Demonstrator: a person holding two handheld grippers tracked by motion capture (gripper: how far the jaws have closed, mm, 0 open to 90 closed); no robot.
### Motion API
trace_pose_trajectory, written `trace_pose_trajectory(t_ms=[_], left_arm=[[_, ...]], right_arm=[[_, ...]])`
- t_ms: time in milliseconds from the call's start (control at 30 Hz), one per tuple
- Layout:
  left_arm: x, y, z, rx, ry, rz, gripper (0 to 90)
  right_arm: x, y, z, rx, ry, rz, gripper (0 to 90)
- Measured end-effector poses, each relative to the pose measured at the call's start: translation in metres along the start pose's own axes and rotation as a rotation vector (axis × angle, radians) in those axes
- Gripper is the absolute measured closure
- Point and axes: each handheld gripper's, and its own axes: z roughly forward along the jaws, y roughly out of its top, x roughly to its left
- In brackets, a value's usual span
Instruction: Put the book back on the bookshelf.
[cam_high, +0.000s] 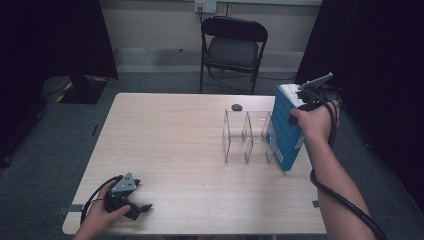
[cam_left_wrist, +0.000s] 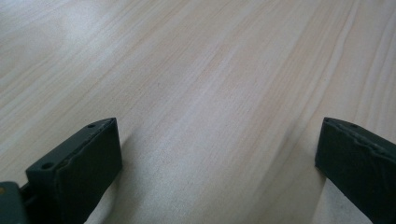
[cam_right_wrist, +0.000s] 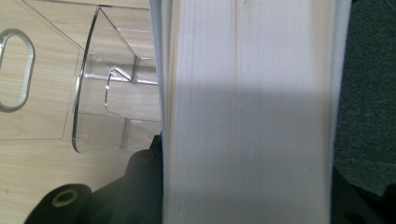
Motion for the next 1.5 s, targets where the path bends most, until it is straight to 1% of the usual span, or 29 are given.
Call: trace_pose_trajectory(t_ms=[33, 67, 100, 167, 267, 300, 333, 433, 467, 533, 600, 633, 700, 800, 867, 900, 933, 1000, 1100, 1167, 1233, 1300, 1367, 1400, 1433, 1500], left_arm=[[0.001, 0.0, 0.0, 0.0, 0.007, 0.012, 0.1], [0.0, 0.0, 0.0, 0.001, 0.003, 0.008, 0.0], [0.001, 0.0, 0.0, 0.0, 0.006, 0.012, 0.0], [0.001, 0.0, -0.001, 0.001, 0.011, 0.012, 0.0], [0.001, 0.0, -0.001, 0.001, 0.01, 0.012, 0.0], [0.001, 0.0, -0.001, 0.0, 0.011, 0.012, 0.0], [0.0, 0.0, 0.0, 0.0, 0.006, 0.011, 0.0], [0.0, 0.0, 0.0, -0.001, 0.009, 0.011, 0.0], [0.0, 0.0, -0.001, 0.0, 0.009, 0.012, 0.0], [0.0, 0.0, 0.0, -0.001, 0.007, 0.009, 0.0], [0.0, 0.0, 0.0, -0.001, 0.006, 0.008, 0.0], [0.0, 0.0, 0.0, -0.001, 0.006, 0.008, 0.0], [0.0, 0.0, 0.0, -0.001, 0.006, 0.007, 0.0], [0.0, 0.0, 0.0, -0.001, 0.006, 0.008, 0.0], [-0.001, 0.0, 0.0, -0.002, 0.004, 0.001, 0.0], [0.0, 0.0, -0.001, -0.001, 0.007, 0.008, 0.0], [0.0, 0.0, -0.001, -0.001, 0.007, 0.008, 0.0], [0.0, 0.0, 0.0, -0.002, 0.004, 0.003, 0.0], [0.0, 0.0, 0.0, -0.002, 0.003, 0.001, 0.0], [0.0, 0.0, 0.0, -0.002, 0.002, 0.002, 0.0], [0.0, 0.0, 0.0, -0.002, 0.002, 0.002, 0.0], [0.0, 0.0, 0.0, -0.002, 0.002, 0.002, 0.0], [0.0, 0.0, -0.001, -0.001, 0.004, 0.006, 0.0], [0.0, 0.0, 0.0, -0.002, 0.002, 0.002, 0.0], [0.0, 0.0, 0.0, -0.002, 0.002, 0.002, 0.0], [0.0, 0.0, 0.0, -0.001, 0.002, 0.002, 0.0]], right_arm=[[0.0, 0.0, 0.001, -0.003, 0.0, 0.0, 61.2], [-0.001, 0.0, 0.002, -0.012, 0.005, -0.007, 61.2], [-0.001, -0.001, 0.002, -0.019, 0.01, 0.003, 61.1], [-0.001, -0.003, 0.004, -0.037, 0.015, 0.005, 61.0], [0.001, -0.005, 0.005, -0.038, 0.022, 0.0, 61.0], [0.002, -0.006, 0.005, -0.039, 0.023, 0.005, 60.9], [0.003, -0.007, 0.005, -0.041, 0.021, -0.005, 60.9], [0.002, -0.009, 0.006, -0.034, 0.024, 0.007, 60.7], [0.001, -0.01, 0.006, -0.034, 0.028, 0.004, 60.6], [0.0, -0.014, 0.008, -0.016, 0.032, 0.004, 60.2], [-0.001, -0.015, 0.008, -0.026, 0.037, -0.001, 60.0], [0.0, -0.015, 0.008, -0.027, 0.037, 0.002, 60.0], [0.002, -0.014, 0.008, -0.011, 0.034, -0.005, 59.2], [0.002, -0.013, 0.008, -0.008, 0.036, -0.013, 58.5], [0.003, -0.013, 0.009, -0.01, 0.032, -0.024, 56.6], [0.003, -0.014, 0.009, -0.014, 0.037, -0.019, 53.6], [0.003, -0.014, 0.009, -0.014, 0.037, -0.019, 53.6], [0.004, -0.015, 0.008, -0.015, 0.044, -0.019, 50.9], [0.003, -0.015, 0.006, -0.002, 0.058, -0.014, 44.3], [0.002, -0.016, 0.004, -0.024, 0.047, -0.007, 41.0], [0.001, -0.018, 0.004, -0.018, 0.062, 0.0, 38.0], [0.0, -0.02, 0.004, -0.015, 0.071, 0.014, 36.5], [0.001, -0.023, 0.001, -0.033, 0.078, 0.011, 34.4], [0.001, -0.023, 0.001, -0.033, 0.078, 0.011, 34.4], [0.002, -0.024, -0.001, -0.047, 0.079, 0.001, 32.6], [0.002, -0.024, -0.003, -0.048, 0.075, 0.007, 31.9]])
